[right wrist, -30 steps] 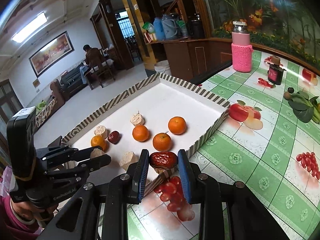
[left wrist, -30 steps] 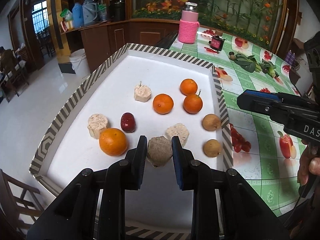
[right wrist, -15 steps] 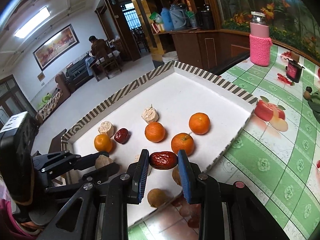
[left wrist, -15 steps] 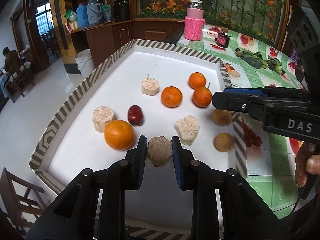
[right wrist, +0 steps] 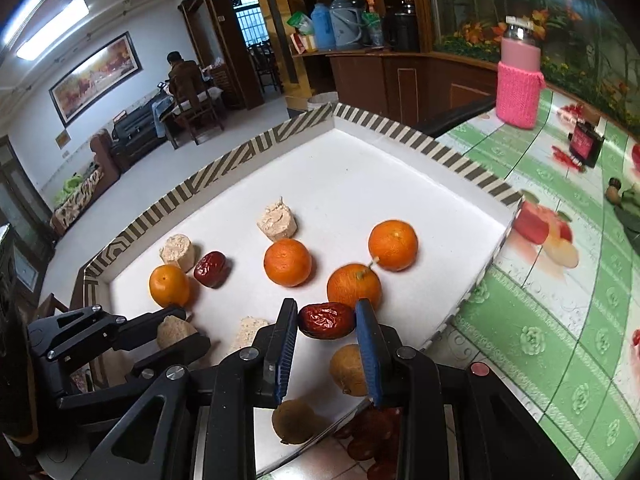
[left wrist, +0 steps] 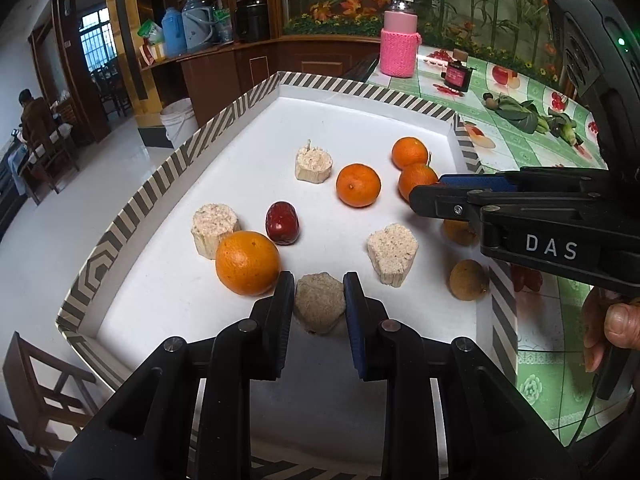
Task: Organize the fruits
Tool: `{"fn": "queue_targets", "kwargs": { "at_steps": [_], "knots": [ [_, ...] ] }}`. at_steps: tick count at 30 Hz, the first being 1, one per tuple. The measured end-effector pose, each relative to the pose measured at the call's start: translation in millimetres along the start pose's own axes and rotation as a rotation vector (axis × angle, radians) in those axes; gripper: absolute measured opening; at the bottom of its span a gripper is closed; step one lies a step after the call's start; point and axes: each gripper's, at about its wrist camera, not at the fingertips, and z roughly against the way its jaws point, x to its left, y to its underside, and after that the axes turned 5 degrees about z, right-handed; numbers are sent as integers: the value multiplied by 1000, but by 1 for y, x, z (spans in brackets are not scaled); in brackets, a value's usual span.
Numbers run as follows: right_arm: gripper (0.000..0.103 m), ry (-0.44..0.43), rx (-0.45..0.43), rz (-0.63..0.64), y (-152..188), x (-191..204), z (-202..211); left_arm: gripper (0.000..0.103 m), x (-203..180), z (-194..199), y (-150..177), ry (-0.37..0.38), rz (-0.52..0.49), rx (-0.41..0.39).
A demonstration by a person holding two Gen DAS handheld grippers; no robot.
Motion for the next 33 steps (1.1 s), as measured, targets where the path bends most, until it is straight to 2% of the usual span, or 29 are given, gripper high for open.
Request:
{"fn": "queue_targets", "kwargs": {
  "at_steps": [6,10,12,14,17,20,28,30,33],
  "knots": [
    [33,-28,-24,-24,3,-3,6,25,0,-1,1,-18,4,-7],
    [33,-14,-44,-29,4,-2,17,27,-2,-2,0,-28,6,-4],
    [33,4,-71,-34,6,-3,27,33,-3,-1,0,-20,13,-5],
    [33,22,-100,-43,9,-5,39,46,-6,2,-1,-21,14,-17],
    [33,66,-158,-51,14,-7,61,58,-10,11,-3,-30,13,-56],
    [33,110,-198,-49,22,-4,74,58,-13,22,-8,-51,12,-103],
    [33,130,-253,-57,35,-1,96,58,-15,54,-20,-78,42,-224],
    [33,141,-263,-53,37,-1,102,58,-18,62,-19,-106,34,-258],
    [33,143,-271,-50,41,2,108,58,-21,71,-17,-103,22,-281]
  ]
}}
